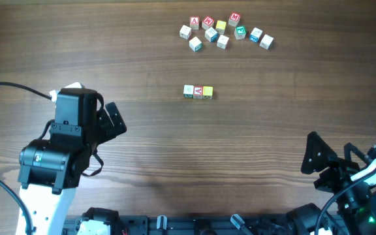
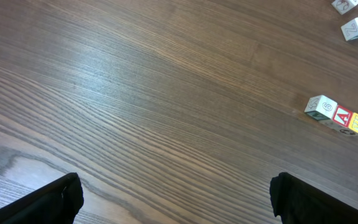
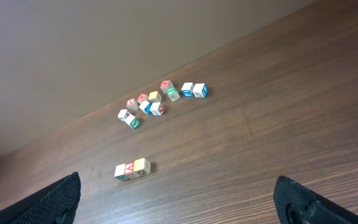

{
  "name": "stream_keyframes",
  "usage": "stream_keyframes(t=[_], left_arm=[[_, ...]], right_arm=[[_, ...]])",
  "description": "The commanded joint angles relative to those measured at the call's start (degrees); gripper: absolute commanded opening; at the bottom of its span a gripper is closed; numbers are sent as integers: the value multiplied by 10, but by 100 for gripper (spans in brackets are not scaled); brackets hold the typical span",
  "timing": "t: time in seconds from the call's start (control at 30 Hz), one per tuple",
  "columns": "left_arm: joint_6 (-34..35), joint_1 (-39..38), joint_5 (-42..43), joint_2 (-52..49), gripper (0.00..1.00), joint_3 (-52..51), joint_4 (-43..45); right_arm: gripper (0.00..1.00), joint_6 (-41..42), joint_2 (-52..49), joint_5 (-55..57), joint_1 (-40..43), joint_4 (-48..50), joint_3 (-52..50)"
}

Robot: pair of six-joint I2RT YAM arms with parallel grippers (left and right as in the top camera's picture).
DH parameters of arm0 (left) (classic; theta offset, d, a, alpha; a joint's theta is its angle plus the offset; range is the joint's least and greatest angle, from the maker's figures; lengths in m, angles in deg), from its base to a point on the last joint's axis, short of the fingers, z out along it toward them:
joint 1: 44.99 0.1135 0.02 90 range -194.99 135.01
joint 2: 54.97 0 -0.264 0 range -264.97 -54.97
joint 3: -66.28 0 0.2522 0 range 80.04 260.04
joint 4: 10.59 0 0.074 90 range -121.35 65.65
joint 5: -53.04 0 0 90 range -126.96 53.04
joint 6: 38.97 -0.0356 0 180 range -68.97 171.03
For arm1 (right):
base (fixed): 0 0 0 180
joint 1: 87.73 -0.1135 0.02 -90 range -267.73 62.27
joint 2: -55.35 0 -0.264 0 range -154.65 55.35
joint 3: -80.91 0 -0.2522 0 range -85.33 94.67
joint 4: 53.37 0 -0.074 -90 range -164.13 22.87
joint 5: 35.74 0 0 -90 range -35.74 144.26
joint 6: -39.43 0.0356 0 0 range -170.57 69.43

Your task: Form a horizontal line

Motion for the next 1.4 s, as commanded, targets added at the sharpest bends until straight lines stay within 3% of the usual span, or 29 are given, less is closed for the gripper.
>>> stream_keyframes(t=[0.0, 0.37, 0.5, 0.7, 0.8, 1.03, 1.17, 1.37], left_arm=[[5, 3, 3, 2, 100, 0, 1], [5, 3, 3, 2, 100, 0, 1], [5, 3, 3, 2, 100, 0, 1], [5, 3, 3, 2, 100, 0, 1], [5, 3, 3, 2, 100, 0, 1], [5, 3, 3, 2, 100, 0, 1], [5, 3, 3, 2, 100, 0, 1], [5, 3, 3, 2, 100, 0, 1]], right_arm=[[100, 4, 6, 10, -1, -2, -4], [100, -2, 69, 14, 85, -49, -5], [100, -1, 113, 139, 85, -36, -52], [100, 0, 204, 275, 86, 127, -268], [100, 4, 203, 298, 87, 191, -331], [99, 5, 203, 356, 87, 468, -505], [100, 78, 203, 407, 87, 500, -534], [100, 108, 204, 410, 85, 567, -567]])
